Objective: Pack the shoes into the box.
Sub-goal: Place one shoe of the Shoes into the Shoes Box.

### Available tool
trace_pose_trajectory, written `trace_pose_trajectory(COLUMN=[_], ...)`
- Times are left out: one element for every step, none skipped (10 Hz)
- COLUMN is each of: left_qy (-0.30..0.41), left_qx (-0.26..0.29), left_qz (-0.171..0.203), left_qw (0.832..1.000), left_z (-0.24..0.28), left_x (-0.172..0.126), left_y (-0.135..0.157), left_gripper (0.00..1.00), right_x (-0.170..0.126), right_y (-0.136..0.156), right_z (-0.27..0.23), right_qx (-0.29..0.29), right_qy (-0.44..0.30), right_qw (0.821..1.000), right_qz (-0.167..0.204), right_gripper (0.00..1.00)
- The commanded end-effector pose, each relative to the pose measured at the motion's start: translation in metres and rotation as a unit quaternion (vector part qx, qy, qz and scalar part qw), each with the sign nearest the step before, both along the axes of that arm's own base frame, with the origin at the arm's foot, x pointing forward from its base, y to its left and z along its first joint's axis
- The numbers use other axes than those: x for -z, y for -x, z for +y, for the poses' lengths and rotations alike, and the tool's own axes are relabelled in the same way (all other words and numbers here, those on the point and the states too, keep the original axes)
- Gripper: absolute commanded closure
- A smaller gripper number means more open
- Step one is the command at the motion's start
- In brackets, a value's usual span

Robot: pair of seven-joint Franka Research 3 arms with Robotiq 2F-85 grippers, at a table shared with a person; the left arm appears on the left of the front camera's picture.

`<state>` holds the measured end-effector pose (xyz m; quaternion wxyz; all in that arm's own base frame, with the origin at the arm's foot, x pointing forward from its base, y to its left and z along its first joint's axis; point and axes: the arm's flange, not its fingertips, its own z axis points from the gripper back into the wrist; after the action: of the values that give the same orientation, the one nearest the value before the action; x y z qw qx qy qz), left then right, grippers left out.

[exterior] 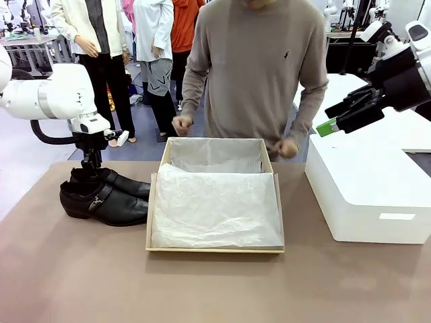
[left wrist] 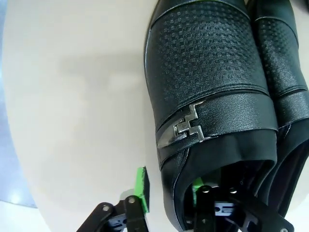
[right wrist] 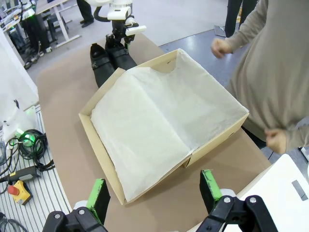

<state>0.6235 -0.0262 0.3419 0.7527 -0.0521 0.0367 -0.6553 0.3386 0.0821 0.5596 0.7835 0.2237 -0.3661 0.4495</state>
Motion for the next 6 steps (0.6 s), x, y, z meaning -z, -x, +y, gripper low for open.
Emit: trace_pose_trajectory(left_qy=[-0.006,-0.008,-0.012,-0.015,-0.019,-0.022], left_qx=[0.0,0.001,0.001,0.0,-0.002,-0.003], left_qz=[0.005,0.004,0.003,0.002,0.001,0.001], left_qw=[1.0,1.0,1.0,1.0,1.0,1.0], left_z=[0.0023,0.0023,0.0022,0.0023,0.0029,0.003], left_x=[-0.0042,-0.0047,-0.0052,-0.0057,-0.0059,-0.0058], left_y=[-0.0008,-0.0002,0.0006,0.0015,0.0016,0.0015], left_gripper=[1.0,1.0,1.0,1.0,1.0,1.0], right_x=[0.0007,0.0007,0.0007,0.0007,0.0007,0.0007], right_y=[-0.0041,-0.0041,-0.0041,-0.0041,-0.0041,-0.0041], right_z=[0.0,0.0,0.0,0.0,0.0,0.0], right_qx=[-0.013,-0.013,-0.013,-0.013,-0.013,-0.013], right_qy=[-0.008,-0.008,-0.008,-0.008,-0.008,-0.008], right_qw=[1.0,1.0,1.0,1.0,1.0,1.0], right_qz=[-0.01,-0.01,-0.01,-0.01,-0.01,-0.01], right_gripper=[0.0,0.0,0.0,0.0,0.0,0.0])
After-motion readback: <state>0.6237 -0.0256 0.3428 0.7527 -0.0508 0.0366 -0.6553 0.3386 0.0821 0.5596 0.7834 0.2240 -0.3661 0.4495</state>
